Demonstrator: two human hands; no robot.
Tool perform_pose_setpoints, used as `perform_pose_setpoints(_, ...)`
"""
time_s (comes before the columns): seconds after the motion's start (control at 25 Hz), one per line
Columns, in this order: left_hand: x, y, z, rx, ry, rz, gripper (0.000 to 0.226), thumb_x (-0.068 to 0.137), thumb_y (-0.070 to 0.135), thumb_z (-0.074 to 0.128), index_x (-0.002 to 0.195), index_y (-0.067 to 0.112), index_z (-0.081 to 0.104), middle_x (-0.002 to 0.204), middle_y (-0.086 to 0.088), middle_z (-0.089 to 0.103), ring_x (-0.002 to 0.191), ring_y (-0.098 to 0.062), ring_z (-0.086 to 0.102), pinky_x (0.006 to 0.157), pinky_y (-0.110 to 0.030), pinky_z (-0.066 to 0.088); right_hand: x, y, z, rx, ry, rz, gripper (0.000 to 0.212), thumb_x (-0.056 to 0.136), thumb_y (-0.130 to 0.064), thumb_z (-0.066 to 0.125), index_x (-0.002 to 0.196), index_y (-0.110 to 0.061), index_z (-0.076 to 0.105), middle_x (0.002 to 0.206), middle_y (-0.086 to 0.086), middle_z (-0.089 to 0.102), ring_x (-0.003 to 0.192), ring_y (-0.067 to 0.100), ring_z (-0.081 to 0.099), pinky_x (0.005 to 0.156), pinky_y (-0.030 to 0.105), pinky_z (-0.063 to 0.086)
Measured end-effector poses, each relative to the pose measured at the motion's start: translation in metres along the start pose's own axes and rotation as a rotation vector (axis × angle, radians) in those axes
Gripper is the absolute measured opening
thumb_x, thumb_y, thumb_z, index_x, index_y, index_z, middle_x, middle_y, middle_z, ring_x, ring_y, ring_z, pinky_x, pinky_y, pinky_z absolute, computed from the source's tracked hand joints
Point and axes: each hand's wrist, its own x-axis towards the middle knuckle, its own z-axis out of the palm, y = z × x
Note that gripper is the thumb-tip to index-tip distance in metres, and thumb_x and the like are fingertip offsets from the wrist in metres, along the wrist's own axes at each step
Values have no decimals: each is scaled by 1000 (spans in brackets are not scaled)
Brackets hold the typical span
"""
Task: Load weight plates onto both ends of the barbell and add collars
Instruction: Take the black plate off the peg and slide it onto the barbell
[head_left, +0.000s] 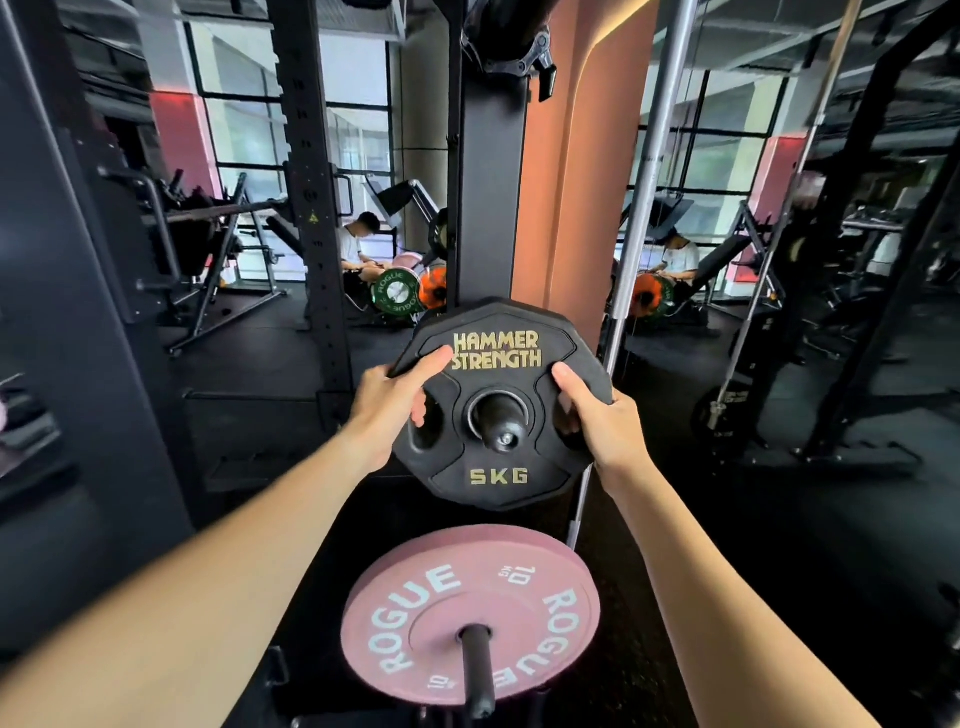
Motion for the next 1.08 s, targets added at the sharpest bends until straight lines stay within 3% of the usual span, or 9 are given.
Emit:
perform_pose_setpoints(0.12,-27,10,4,32,40,6,46,56,67,83,60,23,70,43,5,37,42,-14,37,46,-25,35,-27,-6,-5,26,46,18,35,65,-56,86,61,-27,68,56,-9,65,46,3,57,44,14,43)
perform_pose_setpoints(0.48,-113,73,-49,113,137,58,45,52,72,80,47,30,66,42,0,41,39,-18,40,43,-25,38,-128,-67,32,180,39,-83,22,65,-46,88,59,-31,73,58,-12,68,45,-1,59,42,11,42)
perform_pose_setpoints(0.68,-194,109,-149,167,270,72,48,51,75,79,46,30,63,42,2,41,40,-16,41,52,-30,40,-204,-95,105,247,-94,-62,24,57,-51,90,66,-32,80,64,-11,73,50,1,63,45,13,47)
perform_pose_setpoints(0.8,-264,133,-227,195,409,50,49,49,77,78,44,31,62,42,1,42,38,-16,41,51,-30,38,-268,-107,167,264,-210,-10,40,53,-56,89,83,-30,83,79,-5,79,64,7,70,53,21,54)
perform_pose_setpoints(0.92,-337,156,-303,225,541,59,38,49,78,78,59,42,70,39,3,41,36,-15,42,55,-32,41,-337,-126,227,293,-342,36,25,56,-53,89,58,-31,77,54,-13,66,41,0,55,39,13,43)
perform_pose_setpoints(1.0,-380,169,-348,218,622,71,64,44,81,80,77,26,74,41,3,42,39,-17,43,57,-33,42,-377,-135,264,324,-424,47,28,60,-50,87,47,-34,69,47,-15,59,37,-2,50,35,11,38)
perform_pose_setpoints(1.08,-417,181,-384,259,705,58,65,45,81,78,71,22,70,41,1,43,40,-17,44,52,-28,42,-408,-143,296,340,-483,61,29,61,-50,87,46,-35,68,47,-17,58,37,-2,50,35,11,37)
